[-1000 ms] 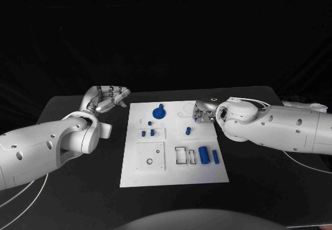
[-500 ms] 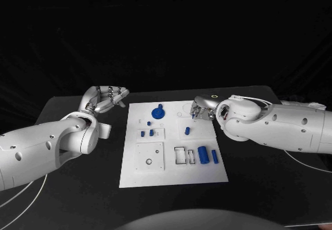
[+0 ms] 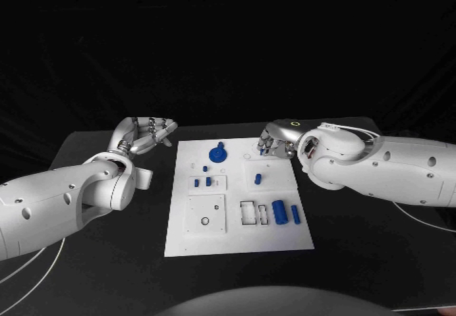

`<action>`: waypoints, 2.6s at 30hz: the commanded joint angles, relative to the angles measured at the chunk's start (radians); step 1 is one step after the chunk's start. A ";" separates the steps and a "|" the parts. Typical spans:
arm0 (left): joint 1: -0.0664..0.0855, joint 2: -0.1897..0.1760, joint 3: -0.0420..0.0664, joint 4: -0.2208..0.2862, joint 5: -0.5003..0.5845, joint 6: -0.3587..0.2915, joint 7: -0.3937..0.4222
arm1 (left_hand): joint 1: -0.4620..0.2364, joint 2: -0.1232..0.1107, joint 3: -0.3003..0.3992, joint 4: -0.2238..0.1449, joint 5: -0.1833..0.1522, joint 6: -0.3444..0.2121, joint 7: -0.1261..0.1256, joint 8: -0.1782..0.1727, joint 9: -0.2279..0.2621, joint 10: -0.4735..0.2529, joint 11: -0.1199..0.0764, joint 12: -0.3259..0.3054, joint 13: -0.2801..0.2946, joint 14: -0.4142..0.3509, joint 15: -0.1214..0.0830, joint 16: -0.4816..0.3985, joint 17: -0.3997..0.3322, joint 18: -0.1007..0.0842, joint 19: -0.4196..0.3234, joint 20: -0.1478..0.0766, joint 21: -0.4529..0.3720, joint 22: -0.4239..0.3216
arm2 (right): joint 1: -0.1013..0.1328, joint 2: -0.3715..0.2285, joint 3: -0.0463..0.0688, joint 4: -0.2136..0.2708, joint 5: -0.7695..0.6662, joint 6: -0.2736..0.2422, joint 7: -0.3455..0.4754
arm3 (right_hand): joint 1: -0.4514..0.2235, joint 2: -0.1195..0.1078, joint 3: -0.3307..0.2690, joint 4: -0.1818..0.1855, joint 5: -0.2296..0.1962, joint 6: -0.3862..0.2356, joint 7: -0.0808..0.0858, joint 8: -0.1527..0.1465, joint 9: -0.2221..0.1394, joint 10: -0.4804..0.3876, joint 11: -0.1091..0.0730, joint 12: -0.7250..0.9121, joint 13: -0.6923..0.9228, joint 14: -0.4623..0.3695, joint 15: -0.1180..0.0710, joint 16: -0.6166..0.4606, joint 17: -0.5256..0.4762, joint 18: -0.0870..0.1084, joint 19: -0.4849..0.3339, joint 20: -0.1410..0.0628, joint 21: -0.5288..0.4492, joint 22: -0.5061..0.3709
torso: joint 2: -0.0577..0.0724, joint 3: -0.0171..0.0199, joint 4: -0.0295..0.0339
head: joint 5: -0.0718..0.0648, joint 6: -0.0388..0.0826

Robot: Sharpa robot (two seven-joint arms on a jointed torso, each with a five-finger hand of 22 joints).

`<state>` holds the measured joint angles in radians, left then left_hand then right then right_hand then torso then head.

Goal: Assemble the parts on the task board

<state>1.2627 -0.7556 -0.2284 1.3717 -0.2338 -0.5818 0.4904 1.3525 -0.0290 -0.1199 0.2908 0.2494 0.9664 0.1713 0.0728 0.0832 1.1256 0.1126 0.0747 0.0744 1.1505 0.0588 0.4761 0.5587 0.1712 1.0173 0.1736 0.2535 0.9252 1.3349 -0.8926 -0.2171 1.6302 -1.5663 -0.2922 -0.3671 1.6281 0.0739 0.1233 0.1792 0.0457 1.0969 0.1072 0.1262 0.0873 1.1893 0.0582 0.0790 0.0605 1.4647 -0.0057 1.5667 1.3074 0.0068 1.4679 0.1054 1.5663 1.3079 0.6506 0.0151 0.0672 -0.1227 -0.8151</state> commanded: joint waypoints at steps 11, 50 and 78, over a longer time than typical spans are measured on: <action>0.000 0.009 0.000 -0.008 -0.008 0.014 0.005 | 0.001 0.010 -0.006 0.001 0.007 -0.005 -0.002 0.001 0.001 -0.001 0.002 0.000 0.001 0.007 -0.003 -0.007 -0.002 0.013 0.008 -0.003 -0.006 -0.003 | 0.006 0.056 0.001 0.048 0.003 -0.014 0.059 | -0.004 -0.001 0.013 0.000 0.007 0.008 0.003 0.000 0.002 0.012 0.003 -0.010 0.000 0.106 0.001 0.004 0.263 -0.007 0.103 -0.001 0.004 0.263 | -0.001 -0.0012 0.0014 | 0.022 -0.002; -0.001 0.016 0.000 -0.011 -0.028 0.034 0.009 | 0.009 0.019 -0.005 0.001 0.010 -0.005 -0.003 0.001 0.002 0.000 0.001 0.001 0.002 0.009 -0.003 -0.011 -0.006 0.013 0.011 -0.004 -0.010 -0.008 | -0.080 0.194 0.001 0.050 -0.149 0.128 0.134 | 0.000 -0.006 0.025 -0.006 0.007 0.005 0.006 -0.005 0.001 0.011 0.007 -0.017 -0.001 0.106 0.006 0.004 0.263 -0.007 0.103 0.003 0.004 0.263 | 0.000 -0.0006 -0.0020 | 0.081 -0.028; -0.001 0.007 0.000 -0.020 -0.031 0.026 0.007 | 0.013 0.022 -0.006 0.001 0.012 -0.005 -0.003 0.002 0.002 0.000 0.001 0.001 0.002 0.010 -0.003 -0.012 -0.008 0.013 0.012 -0.004 -0.011 -0.009 | -0.115 0.226 0.001 0.035 -0.162 0.203 0.164 | -0.001 -0.010 0.030 -0.008 0.007 0.002 0.009 -0.009 0.000 0.005 0.009 -0.019 -0.001 0.106 0.007 0.004 0.263 -0.007 0.103 0.005 0.004 0.263 | 0.000 -0.0004 -0.0004 | 0.070 -0.035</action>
<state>1.2614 -0.7499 -0.2294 1.3509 -0.2592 -0.5649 0.4894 1.3630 -0.0186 -0.1198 0.2908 0.2576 0.9664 0.1713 0.0728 0.0835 1.1256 0.1125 0.0747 0.0745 1.1542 0.0552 0.4682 0.5520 0.1712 1.0209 0.1700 0.2462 0.9170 1.2210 -0.6683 -0.2166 1.6654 -1.7112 -0.1181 -0.2154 1.6203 0.0659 0.1480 0.1709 0.0504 1.0950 0.1126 0.1114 0.0860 1.1956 0.0648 0.0638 0.0598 1.4647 -0.0057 1.5667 1.3076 0.0068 1.4679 0.1055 1.5663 1.3079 0.6505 0.0142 0.0661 -0.0514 -0.8498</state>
